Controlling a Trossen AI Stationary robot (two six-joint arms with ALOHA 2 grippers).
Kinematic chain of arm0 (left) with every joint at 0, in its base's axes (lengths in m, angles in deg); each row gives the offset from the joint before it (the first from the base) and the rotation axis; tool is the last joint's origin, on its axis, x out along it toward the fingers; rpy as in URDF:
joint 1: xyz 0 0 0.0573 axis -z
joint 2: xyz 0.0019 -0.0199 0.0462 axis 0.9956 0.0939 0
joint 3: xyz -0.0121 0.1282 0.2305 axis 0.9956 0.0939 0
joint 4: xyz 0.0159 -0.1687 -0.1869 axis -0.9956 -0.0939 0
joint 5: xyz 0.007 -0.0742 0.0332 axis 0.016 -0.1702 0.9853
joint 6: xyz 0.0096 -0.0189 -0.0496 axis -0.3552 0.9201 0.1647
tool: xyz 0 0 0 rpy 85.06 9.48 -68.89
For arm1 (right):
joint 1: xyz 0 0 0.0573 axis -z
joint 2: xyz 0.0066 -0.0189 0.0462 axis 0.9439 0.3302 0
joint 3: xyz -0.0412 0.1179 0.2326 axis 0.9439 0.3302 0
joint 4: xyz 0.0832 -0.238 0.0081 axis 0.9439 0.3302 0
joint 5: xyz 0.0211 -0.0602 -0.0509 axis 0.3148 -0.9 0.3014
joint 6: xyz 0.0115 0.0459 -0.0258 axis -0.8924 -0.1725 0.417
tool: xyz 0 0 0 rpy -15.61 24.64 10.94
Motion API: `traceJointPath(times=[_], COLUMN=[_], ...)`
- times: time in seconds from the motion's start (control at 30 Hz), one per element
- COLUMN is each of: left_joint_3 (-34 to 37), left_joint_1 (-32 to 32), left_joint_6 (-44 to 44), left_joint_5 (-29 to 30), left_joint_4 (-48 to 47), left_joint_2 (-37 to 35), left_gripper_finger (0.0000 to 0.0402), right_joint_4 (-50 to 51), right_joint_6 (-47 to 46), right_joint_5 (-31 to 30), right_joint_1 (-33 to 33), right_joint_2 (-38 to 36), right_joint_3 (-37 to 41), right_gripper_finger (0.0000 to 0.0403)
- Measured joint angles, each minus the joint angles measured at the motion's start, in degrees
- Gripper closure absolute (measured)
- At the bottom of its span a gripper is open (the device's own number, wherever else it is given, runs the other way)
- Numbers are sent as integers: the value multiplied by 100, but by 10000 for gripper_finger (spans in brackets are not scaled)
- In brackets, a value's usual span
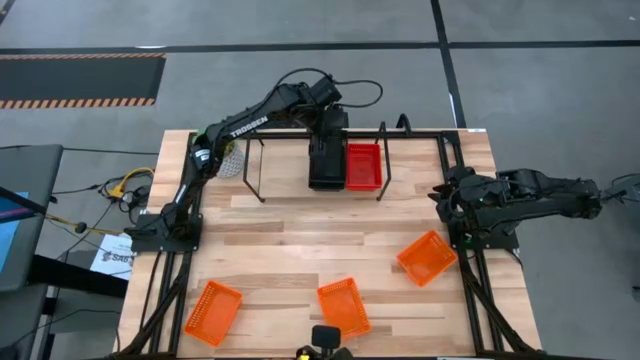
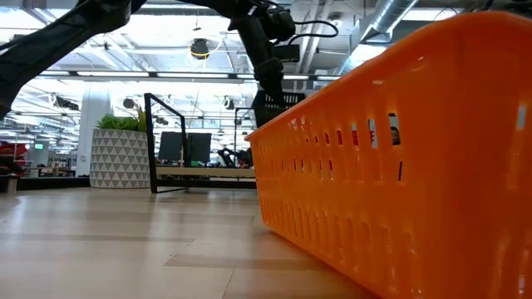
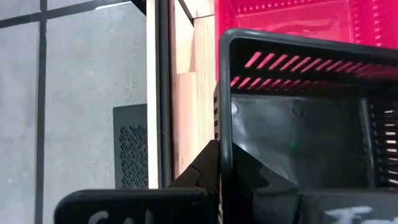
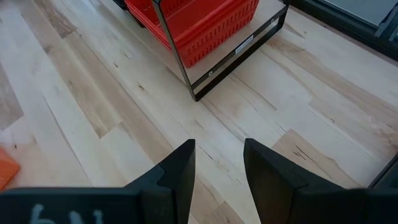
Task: Stack baskets on shelf by color
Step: Stack the black bin on top of the black bins on the shelf
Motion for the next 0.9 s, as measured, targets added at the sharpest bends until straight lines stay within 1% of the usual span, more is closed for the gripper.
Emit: traceJointPath(times=[0.1,0.4,0.9], left_joint_3=[29,427,426], left_joint_1=[0,35,57], left_joint_6=[2,154,264], left_joint_5=[1,2,13], left_joint_4=[-55,75,138], left_joint_2=[0,4,1], left_gripper_finger=[402,401,401], right_joint_4=[0,0,1], right_joint_6=[0,0,-1], right_joint_5=[1,2,4], right_joint_1=[1,1,2], right_joint_2=[0,0,0], right_joint_3=[0,0,0], right_gripper_finger=[243,243,243])
